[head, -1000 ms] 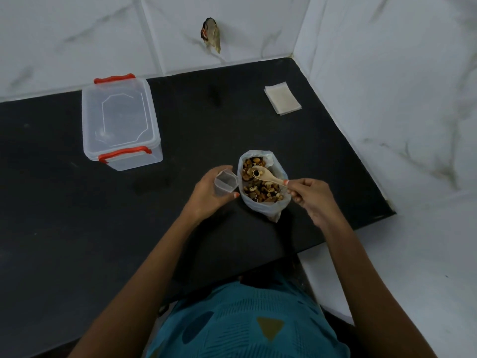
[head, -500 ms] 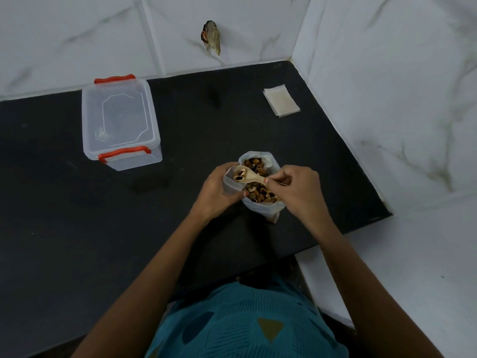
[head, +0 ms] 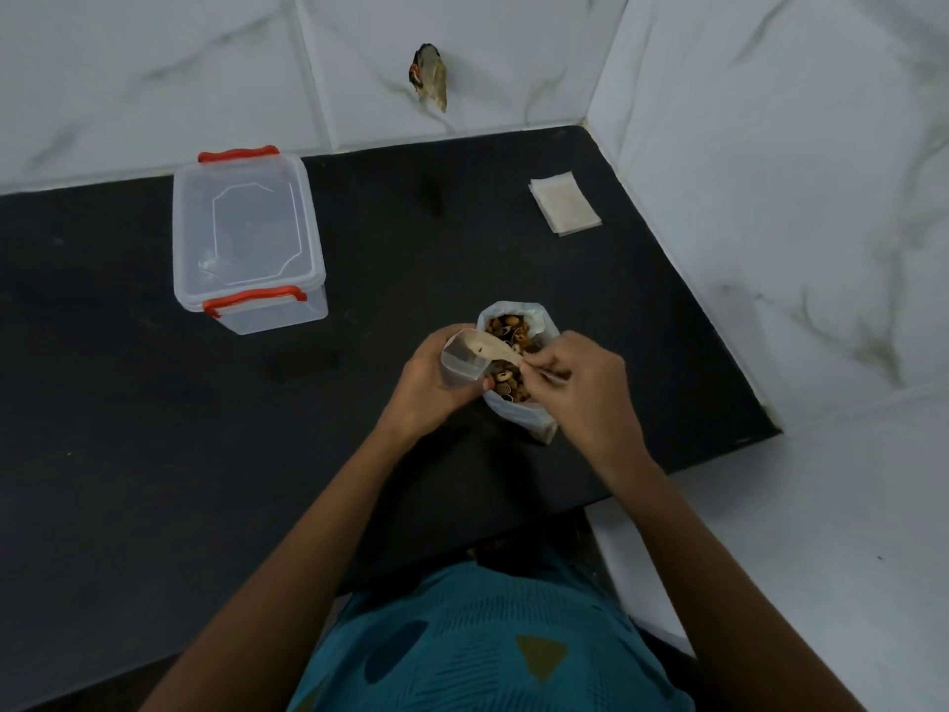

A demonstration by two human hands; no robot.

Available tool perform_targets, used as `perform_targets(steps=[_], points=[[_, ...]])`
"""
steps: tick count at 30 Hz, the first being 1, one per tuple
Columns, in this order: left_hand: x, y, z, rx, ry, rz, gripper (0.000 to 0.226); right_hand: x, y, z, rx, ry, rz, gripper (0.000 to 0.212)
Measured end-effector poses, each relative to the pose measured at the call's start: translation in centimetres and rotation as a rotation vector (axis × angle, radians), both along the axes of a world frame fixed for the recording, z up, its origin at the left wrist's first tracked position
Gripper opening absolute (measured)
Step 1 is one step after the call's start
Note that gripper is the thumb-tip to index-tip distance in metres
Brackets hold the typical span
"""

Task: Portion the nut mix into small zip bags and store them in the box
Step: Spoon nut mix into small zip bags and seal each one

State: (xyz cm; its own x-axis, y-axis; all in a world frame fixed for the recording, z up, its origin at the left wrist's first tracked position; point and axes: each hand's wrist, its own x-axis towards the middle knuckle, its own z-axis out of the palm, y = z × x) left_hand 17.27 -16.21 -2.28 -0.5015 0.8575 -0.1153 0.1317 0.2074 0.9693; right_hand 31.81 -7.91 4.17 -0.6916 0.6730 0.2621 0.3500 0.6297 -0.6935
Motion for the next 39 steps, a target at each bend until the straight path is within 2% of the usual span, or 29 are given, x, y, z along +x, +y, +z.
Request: perform_targets(steps=[2, 5, 21, 30, 34, 39], points=[[0.0, -0.1, -0.1, -0.009, -0.002, -0.009, 0.057, 0.3, 0.3, 0.2, -0.146, 0.048, -0.071, 0.004], [0.1, 0.0, -0.1, -0.019, 0.004, -0.028, 0.059, 0.6, 0.3, 0.2, -0.228, 0.058, -0.109, 0.005], [0.1, 0.1, -0.1, -0.008, 0.051, -0.017, 0.056, 2.1, 2.0, 0.6, -0.172, -0.047, -0.075, 0.007], [0.3, 0.1, 0.1, 0.058, -0.033, 0.012, 0.053, 1.4, 1.7, 2.1, -0.076, 0.052, 0.010, 0.006], [0.5, 0.1, 0.3, 0.081, -0.035, 0.039, 0.050, 1.4, 2.1, 2.0, -0.055, 0.077, -0.016, 0.005], [-0.1, -0.6, 0.2, 0.104, -0.028, 0.050, 0.050, 2.4, 3.5, 1.0, -0.169, -0.091, -0.159, 0.003]])
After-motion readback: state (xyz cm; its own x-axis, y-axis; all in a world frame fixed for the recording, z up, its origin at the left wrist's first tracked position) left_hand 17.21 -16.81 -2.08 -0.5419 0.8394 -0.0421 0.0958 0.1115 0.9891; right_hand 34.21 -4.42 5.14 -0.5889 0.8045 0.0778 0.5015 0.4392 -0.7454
